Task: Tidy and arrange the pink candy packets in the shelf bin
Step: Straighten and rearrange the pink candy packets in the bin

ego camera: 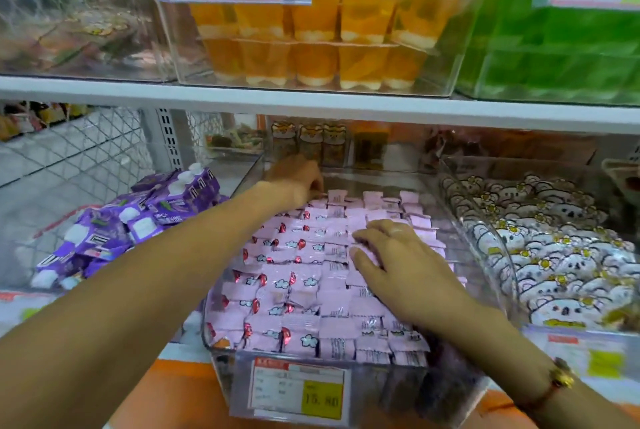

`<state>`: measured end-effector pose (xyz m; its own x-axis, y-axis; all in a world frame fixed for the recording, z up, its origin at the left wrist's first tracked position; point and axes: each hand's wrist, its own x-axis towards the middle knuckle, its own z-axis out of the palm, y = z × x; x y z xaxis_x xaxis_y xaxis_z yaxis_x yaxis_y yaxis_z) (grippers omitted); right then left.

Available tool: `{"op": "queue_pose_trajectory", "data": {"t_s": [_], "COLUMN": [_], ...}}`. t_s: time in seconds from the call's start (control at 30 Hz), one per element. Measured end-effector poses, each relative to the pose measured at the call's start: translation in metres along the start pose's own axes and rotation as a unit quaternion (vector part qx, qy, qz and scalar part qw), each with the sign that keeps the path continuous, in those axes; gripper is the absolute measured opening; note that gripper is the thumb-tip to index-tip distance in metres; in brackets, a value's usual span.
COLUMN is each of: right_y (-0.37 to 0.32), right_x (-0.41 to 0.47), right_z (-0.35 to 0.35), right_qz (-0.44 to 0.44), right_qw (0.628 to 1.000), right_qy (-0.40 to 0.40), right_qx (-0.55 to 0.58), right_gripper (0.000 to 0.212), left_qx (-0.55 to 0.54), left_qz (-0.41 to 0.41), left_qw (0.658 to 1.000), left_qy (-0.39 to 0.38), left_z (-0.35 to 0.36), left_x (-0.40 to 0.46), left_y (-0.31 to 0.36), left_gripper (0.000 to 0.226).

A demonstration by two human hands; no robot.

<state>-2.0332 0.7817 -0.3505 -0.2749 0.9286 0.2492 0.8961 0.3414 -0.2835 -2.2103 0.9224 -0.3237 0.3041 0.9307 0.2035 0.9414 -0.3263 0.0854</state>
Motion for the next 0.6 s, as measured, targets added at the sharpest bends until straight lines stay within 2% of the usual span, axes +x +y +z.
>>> {"op": "queue_pose_trajectory", "data": {"t_s": [0.17, 0.27, 0.33, 0.43, 0.5, 0.53, 0.6], "right_y": [0.000, 0.000, 0.001, 0.001, 0.000, 0.000, -0.003], "right_x": [-0.001, -0.001, -0.001, -0.001, 0.000, 0.000, 0.002], "right_z": [-0.001, 0.000, 0.001, 0.000, -0.001, -0.002, -0.008], "right_qz": [0.003, 0.001, 0.001, -0.001, -0.001, 0.000, 0.010], "right_qw": [1.000, 1.000, 1.000, 1.000, 1.000, 1.000, 0.998], "right_qy": [-0.002, -0.002, 0.001, 0.005, -0.003, -0.006, 0.014], "right_qx": [-0.004, -0.003, -0.003, -0.007, -0.002, 0.007, 0.058], "right_gripper": [0.046, 0.045, 0.044, 0.044, 0.043, 0.043, 0.046], "left_qx": [-0.018, -0.100, -0.169, -0.250, -0.339, -0.407, -0.558], "left_qz": [-0.022, -0.070, -0.097, -0.129, -0.161, -0.178, -0.208], "left_qw": [0.999, 0.991, 0.976, 0.952, 0.912, 0.874, 0.771], "left_qy": [0.022, 0.058, 0.099, 0.122, 0.167, 0.197, 0.226], "left_z": [0.002, -0.005, -0.017, -0.034, -0.042, -0.046, -0.055], "left_x": [0.000, -0.001, -0.002, -0.008, -0.021, -0.030, -0.055], "left_y": [0.000, -0.002, -0.004, -0.004, 0.001, 0.003, 0.010], "left_gripper": [0.015, 0.017, 0.024, 0.032, 0.030, 0.027, 0.022]}}
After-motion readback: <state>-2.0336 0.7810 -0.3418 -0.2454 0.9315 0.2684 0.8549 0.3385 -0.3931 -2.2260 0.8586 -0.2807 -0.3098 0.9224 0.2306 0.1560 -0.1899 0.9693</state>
